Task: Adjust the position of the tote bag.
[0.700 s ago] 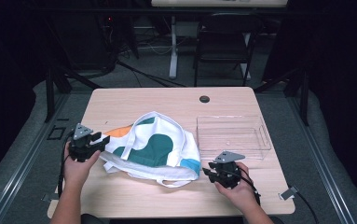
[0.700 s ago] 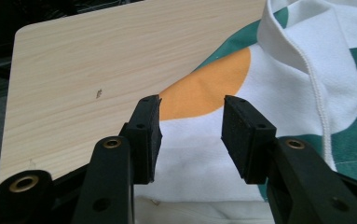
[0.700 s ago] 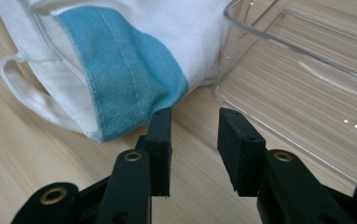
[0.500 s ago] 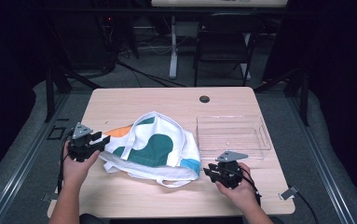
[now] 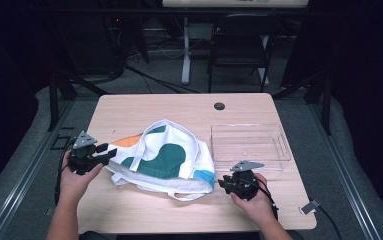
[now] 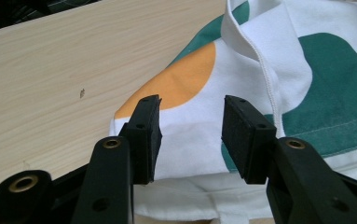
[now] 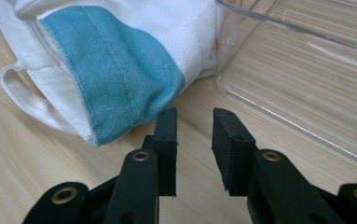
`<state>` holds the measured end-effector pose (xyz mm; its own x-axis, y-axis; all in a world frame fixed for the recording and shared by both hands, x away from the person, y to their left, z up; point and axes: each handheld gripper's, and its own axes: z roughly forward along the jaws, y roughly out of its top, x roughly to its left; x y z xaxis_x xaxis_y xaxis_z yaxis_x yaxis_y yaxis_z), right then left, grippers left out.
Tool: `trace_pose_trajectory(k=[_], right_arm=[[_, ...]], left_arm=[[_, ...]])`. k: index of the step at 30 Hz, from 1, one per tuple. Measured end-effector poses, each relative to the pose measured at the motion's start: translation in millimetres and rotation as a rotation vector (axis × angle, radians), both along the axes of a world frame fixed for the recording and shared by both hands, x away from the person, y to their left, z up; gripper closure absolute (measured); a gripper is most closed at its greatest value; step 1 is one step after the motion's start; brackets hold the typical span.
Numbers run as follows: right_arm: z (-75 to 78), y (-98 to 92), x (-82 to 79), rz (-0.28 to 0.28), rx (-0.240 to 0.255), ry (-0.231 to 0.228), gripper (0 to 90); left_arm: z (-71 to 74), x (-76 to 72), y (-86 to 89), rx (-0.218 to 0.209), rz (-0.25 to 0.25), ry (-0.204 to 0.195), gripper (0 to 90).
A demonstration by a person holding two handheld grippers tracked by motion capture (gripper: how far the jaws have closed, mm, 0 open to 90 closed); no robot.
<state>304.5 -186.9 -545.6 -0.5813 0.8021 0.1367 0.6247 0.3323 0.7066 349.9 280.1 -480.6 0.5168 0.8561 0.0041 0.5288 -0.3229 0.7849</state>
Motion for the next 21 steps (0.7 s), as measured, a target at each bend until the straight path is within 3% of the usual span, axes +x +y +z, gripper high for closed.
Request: trace_pose_trajectory(k=[5,8,13,21], right_arm=[[-0.7,0.1,2.0,-0.001,0.002,0.003,71.9],[-0.7,-0.1,2.5,-0.005,-0.001,0.008,71.9],[-0.8,-1.0,2.8,-0.011,0.003,0.01,71.5],[-1.0,-1.6,2.8,0.004,0.0,-0.005,61.9]], left_arm=[[1.1,-1.1,-4.4,0.008,-0.035,0.024,56.7],[-1.4,-0.6,-11.9,0.031,-0.075,0.059,56.8],[-5.7,1.3,-22.4,0.036,-0.104,0.074,56.8],[-17.2,4.9,-40.6,0.075,-0.14,0.118,56.8]])
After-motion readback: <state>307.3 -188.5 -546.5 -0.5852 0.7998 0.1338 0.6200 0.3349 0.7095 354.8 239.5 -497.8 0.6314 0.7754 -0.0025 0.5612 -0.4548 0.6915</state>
